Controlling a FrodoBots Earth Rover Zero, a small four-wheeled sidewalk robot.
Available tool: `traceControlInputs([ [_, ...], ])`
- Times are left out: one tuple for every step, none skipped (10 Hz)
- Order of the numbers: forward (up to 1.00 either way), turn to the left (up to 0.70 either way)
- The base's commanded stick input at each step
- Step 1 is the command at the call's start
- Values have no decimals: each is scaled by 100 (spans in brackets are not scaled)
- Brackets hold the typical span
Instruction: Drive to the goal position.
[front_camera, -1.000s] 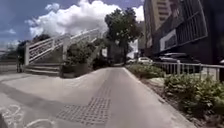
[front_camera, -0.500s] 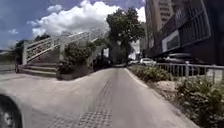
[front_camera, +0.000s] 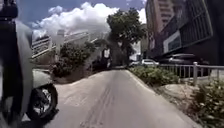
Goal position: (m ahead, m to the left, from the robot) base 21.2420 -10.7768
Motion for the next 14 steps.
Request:
traceControlInputs([
  [70, 0],
  [70, 0],
  [70, 0],
  [70, 0],
  [70, 0],
  [70, 0],
  [70, 0],
  [70, 0],
  [70, 0],
  [70, 0],
  [70, 0],
  [70, 0],
  [70, 0],
  [70, -1],
])
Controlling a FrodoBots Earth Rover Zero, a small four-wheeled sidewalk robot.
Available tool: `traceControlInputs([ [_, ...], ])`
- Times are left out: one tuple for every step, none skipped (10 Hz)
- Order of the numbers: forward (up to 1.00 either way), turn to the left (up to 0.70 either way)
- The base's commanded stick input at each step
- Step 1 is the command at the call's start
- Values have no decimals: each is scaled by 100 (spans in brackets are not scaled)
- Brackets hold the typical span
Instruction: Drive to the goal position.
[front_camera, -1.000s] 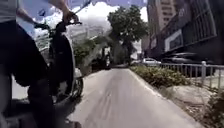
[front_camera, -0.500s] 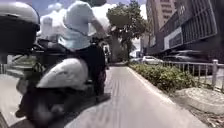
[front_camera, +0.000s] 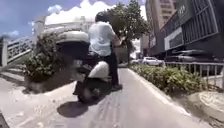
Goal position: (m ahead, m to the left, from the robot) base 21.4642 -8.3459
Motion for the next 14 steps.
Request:
traceControlInputs([
  [70, -4],
  [70, -5],
  [70, -1],
  [70, 0],
  [70, 0],
  [70, 0],
  [70, 0],
  [70, 0],
  [70, 0],
  [70, 0],
  [70, 0],
  [70, 0],
  [70, 0],
  [70, 0],
])
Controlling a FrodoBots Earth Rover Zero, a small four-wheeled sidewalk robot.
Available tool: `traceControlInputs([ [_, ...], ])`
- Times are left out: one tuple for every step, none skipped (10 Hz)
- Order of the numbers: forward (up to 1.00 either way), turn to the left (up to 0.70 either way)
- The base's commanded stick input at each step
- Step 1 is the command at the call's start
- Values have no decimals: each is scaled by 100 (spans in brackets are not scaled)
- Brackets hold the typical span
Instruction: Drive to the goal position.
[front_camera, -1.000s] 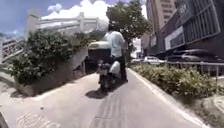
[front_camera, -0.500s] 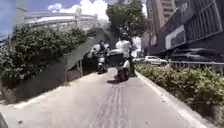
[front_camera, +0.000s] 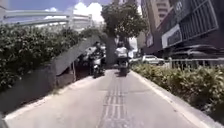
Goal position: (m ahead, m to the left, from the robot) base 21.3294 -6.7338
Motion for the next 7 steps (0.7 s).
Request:
traceControlInputs([
  [70, 0],
  [70, 0],
  [70, 0],
  [70, 0],
  [70, 0],
  [70, 0],
  [70, 0],
])
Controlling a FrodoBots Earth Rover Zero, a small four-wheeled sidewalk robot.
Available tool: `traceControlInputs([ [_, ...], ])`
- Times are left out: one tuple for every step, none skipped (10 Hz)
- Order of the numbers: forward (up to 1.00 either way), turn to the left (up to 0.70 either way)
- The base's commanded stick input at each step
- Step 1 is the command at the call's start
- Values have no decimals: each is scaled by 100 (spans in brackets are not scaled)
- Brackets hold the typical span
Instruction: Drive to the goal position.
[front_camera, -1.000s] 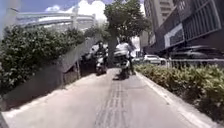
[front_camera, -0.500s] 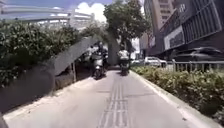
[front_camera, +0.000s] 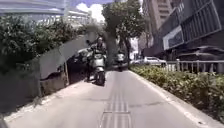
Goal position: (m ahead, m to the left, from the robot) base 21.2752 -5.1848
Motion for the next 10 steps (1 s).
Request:
traceControlInputs([
  [70, 0],
  [70, 0],
  [70, 0],
  [70, 0],
  [70, 0],
  [70, 0],
  [70, -9],
  [70, -14],
  [70, -14],
  [70, -14],
])
